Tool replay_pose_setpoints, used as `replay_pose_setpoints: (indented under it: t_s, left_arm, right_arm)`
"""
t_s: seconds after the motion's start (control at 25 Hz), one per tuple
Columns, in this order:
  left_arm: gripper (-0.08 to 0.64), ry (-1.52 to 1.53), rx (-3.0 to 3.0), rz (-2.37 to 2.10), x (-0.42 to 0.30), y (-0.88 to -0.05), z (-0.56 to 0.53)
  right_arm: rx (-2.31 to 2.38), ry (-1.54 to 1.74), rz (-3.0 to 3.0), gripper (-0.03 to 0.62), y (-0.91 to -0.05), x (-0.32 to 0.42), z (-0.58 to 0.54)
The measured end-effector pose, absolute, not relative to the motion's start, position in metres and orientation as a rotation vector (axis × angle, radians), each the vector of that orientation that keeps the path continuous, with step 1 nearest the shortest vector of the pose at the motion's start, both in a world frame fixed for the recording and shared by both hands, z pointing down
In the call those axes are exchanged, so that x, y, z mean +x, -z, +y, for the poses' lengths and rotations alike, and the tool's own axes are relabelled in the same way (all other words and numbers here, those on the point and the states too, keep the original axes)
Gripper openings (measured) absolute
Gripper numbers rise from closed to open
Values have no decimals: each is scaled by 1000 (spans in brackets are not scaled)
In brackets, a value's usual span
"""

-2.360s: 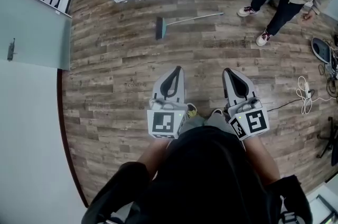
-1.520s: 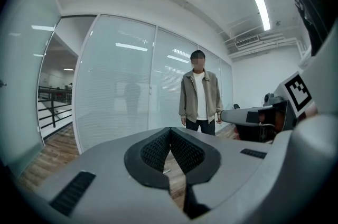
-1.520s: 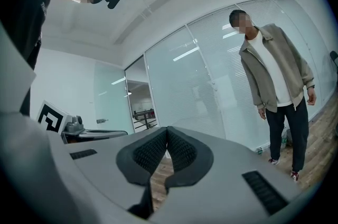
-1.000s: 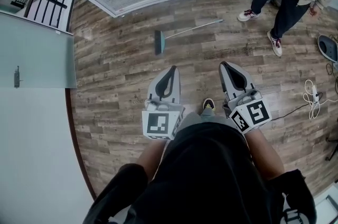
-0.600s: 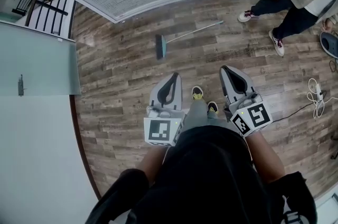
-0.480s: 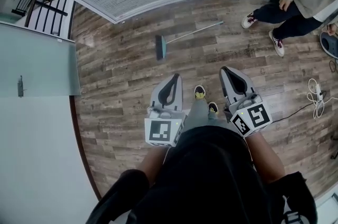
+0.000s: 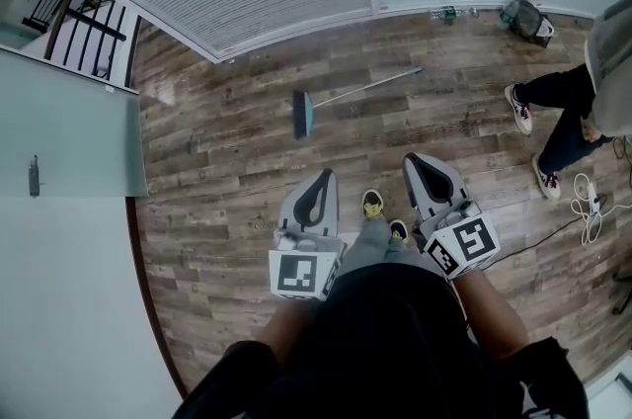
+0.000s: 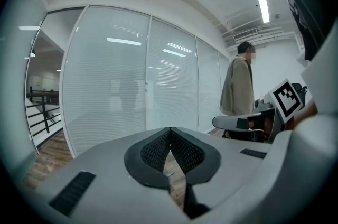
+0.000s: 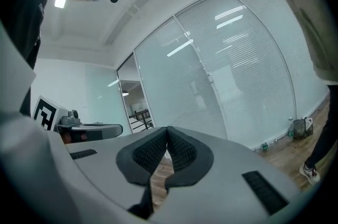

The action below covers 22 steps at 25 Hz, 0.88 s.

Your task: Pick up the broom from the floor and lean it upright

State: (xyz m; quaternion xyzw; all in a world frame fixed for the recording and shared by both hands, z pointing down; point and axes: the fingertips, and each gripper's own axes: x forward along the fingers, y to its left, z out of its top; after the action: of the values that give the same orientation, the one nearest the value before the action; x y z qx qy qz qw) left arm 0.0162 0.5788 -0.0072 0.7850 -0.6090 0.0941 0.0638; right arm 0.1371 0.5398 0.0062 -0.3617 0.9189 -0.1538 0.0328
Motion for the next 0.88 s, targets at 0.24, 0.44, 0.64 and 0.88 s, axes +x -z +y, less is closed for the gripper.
replay_pose_setpoints:
  t_s: [0.24, 0.44, 0.64, 0.88]
  left_arm:
    - [23, -242, 2371, -1837, -15, 5, 542]
    - [23, -200, 2377, -1839, -38, 5, 513]
    - [23, -178, 2387, -1814, -56, -2, 495]
    - [23, -177, 2394, -1783, -68, -8, 478]
  right_arm:
    - [-1079, 418, 2863, 17, 3, 109, 513]
    - [-1111, 410, 2893, 17, 1, 88, 486]
    - [-1128, 380, 2899, 17, 1, 66, 468]
    - [-1188, 389, 2886, 17, -3, 61, 455]
